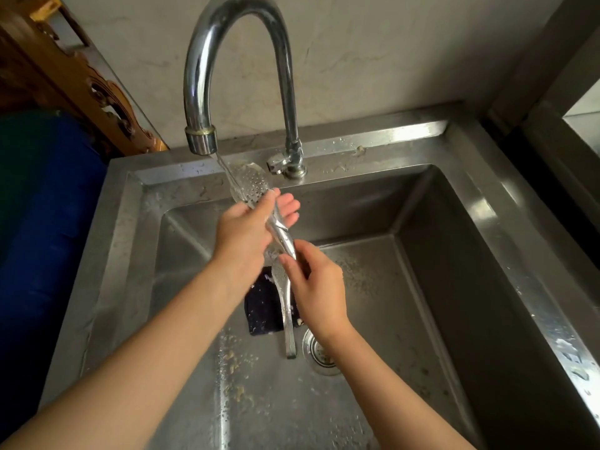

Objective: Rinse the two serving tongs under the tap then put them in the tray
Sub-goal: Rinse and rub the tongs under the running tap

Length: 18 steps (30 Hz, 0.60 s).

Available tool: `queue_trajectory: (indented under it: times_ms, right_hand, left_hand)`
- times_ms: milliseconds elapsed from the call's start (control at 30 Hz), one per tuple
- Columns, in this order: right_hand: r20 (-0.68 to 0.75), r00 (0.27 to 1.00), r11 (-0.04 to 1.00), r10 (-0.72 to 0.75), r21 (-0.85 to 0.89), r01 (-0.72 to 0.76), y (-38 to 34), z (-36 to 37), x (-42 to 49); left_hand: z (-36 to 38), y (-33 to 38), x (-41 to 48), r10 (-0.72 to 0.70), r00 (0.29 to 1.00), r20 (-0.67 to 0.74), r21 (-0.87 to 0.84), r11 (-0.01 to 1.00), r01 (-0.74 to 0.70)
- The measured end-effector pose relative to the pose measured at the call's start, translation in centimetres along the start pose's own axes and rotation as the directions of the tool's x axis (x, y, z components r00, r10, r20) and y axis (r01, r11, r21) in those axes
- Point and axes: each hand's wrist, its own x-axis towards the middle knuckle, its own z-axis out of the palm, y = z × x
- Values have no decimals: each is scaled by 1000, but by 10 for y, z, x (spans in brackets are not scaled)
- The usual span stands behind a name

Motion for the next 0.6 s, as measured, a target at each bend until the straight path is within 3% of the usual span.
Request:
queue_trajectory:
  times_ms: [167, 300, 500, 533, 600]
  right_hand:
    - [21, 1000, 1000, 13, 21, -14, -1, 5, -8]
    - [-16, 1000, 999, 0, 43, 1, -6, 4, 5]
    - [-58, 983, 974, -175, -158, 164, -5, 1, 4]
    - [-36, 989, 983, -141, -119, 136, -2, 1, 3]
    - [144, 986, 990, 88, 100, -103, -3, 0, 3]
  left_hand:
    - [-2, 30, 20, 19, 998, -57, -191, 981, -30]
    - [3, -5, 0, -16, 1000, 14, -95, 995, 17]
    - [-6, 2, 19, -50, 995, -84, -201, 979, 32]
    - [-6, -1, 18, -65, 995, -76, -213, 976, 47]
    - [-6, -5, 12, -88, 994, -62, -192, 979, 75]
